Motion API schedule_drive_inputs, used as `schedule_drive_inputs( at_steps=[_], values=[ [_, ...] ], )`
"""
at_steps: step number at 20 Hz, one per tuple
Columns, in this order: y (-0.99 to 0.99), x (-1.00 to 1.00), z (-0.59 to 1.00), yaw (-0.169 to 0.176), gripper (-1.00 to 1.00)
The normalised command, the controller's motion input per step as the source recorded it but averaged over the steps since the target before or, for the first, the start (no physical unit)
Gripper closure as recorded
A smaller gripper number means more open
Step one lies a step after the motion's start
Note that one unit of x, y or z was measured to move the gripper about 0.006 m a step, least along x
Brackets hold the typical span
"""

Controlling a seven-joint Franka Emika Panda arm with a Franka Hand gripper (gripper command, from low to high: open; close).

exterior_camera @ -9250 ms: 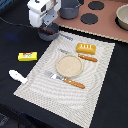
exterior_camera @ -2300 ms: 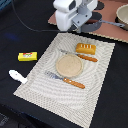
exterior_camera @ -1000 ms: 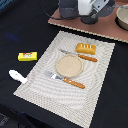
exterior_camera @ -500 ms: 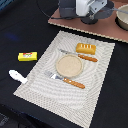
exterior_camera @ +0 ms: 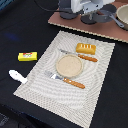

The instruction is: Interact with the objects in diverse but meaningful ways.

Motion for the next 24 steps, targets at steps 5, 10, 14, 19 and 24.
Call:
schedule_drive_inputs(
  at_steps=[5, 10, 14, 19, 24],
  values=[
    [0.52, -0.39, 0.01, 0.093, 1.0],
    [0.41, -0.25, 0.0, 0.109, 1.0],
    [0.14, -0.07, 0.0, 0.076, 1.0],
    [0.0, 0.09, 0.05, 0.015, 1.0],
    [-0.03, 0.13, 0.04, 0.0, 1.0]
  ],
)
